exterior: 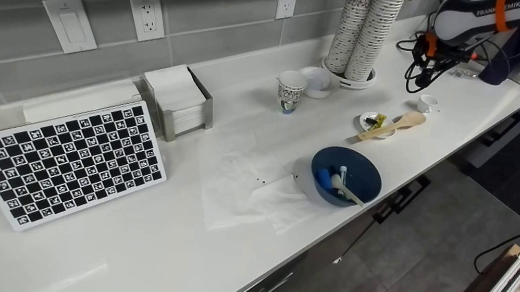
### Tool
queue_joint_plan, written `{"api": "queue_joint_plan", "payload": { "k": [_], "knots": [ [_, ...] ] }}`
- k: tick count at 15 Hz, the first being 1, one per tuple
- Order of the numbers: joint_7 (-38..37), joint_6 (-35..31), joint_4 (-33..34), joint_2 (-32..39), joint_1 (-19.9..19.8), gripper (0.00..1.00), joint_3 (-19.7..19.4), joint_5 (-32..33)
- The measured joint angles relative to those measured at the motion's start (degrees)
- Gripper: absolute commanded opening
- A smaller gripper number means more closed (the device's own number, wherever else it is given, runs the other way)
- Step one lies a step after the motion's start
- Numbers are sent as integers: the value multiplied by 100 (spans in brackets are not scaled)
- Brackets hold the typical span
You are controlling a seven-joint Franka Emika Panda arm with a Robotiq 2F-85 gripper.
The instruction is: Put the black object inside the small white cup
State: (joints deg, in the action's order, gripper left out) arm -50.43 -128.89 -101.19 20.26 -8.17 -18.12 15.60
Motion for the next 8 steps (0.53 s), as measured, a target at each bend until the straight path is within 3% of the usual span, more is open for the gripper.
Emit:
{"api": "queue_joint_plan", "payload": {
  "k": [8],
  "knots": [
    [561, 568, 720, 778, -317, 5, -112, -9]
  ]
}}
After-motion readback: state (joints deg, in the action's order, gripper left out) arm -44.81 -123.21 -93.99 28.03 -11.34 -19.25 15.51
